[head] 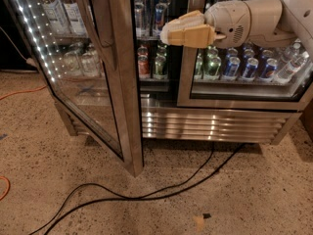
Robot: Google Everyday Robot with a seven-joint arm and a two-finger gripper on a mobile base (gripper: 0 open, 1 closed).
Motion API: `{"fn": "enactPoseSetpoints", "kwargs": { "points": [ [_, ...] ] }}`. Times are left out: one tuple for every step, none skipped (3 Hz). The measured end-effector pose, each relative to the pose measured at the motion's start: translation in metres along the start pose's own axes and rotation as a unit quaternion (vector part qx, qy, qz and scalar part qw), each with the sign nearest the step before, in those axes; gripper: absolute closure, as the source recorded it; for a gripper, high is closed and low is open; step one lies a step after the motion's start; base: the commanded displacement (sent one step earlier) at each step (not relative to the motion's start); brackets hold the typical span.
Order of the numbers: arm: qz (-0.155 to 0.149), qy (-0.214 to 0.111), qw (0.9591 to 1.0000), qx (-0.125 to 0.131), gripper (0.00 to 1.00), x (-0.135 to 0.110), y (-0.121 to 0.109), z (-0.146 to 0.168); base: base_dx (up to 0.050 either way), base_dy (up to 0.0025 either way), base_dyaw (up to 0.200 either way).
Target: Open left fridge door
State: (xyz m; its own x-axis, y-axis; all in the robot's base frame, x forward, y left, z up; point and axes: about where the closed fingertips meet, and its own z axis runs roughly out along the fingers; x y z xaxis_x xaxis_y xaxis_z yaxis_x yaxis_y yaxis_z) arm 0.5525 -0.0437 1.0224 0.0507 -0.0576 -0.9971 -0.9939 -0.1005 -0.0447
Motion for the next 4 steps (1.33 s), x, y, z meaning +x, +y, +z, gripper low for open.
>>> {"fn": "enactPoseSetpoints", "kwargs": {
  "points": [
    [0.000, 0.000, 1.0000, 0.000, 0.74, 0.0000, 0.0000, 0.0000, 0.000, 0.00000, 0.000],
    [0.000, 0.000, 1.0000, 0.000, 0.51, 0.0000, 0.0000, 0.0001, 0.000, 0.00000, 0.000],
    [0.000, 0.000, 1.0000, 0.000, 0.28, 0.0000, 0.0000, 0.0001, 0.000, 0.00000, 0.000],
    [0.000, 0.000, 1.0000, 0.000, 0.05, 0.0000, 0.0000, 0.0001, 0.000, 0.00000, 0.000]
  ]
}}
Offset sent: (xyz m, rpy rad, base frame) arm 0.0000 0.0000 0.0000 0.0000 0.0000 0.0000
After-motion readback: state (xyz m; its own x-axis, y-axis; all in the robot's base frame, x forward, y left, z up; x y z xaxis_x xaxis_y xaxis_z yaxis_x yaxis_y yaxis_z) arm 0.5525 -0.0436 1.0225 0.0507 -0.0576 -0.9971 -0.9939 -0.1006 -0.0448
